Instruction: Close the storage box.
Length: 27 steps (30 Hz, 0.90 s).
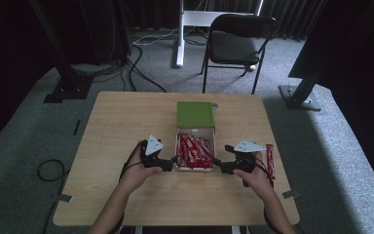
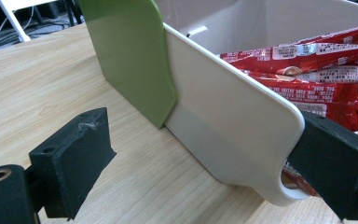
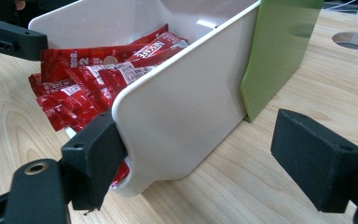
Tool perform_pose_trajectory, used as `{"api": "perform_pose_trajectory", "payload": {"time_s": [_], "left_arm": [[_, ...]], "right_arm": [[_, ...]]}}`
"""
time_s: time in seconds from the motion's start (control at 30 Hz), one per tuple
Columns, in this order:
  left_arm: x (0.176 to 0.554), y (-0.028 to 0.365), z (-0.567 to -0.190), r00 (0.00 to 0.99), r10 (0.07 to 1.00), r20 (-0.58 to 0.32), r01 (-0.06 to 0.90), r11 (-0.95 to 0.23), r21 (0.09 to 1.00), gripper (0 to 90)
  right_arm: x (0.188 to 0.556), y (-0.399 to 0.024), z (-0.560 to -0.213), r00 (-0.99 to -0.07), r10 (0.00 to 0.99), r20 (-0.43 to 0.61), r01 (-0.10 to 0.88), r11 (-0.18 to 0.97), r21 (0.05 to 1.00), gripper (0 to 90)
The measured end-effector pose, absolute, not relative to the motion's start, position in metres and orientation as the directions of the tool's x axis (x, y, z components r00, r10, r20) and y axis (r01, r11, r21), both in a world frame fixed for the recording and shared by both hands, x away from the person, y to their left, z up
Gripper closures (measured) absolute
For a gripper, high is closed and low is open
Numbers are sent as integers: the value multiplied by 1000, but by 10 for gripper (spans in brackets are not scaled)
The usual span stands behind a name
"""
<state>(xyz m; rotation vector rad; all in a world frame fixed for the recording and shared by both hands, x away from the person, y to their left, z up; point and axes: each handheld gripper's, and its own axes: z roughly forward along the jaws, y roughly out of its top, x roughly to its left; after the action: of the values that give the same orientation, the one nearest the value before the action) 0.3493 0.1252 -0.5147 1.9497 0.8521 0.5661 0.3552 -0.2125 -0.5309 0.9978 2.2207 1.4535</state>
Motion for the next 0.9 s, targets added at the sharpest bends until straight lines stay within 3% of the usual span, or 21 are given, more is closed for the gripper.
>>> {"api": "perform_pose_trajectory", "payload": {"time_s": [0.9], "left_arm": [[368, 123, -513, 651, 759, 33, 359, -345, 867, 82]], "right_arm": [[371, -212, -530, -688, 714, 131, 407, 229, 884, 170]]}}
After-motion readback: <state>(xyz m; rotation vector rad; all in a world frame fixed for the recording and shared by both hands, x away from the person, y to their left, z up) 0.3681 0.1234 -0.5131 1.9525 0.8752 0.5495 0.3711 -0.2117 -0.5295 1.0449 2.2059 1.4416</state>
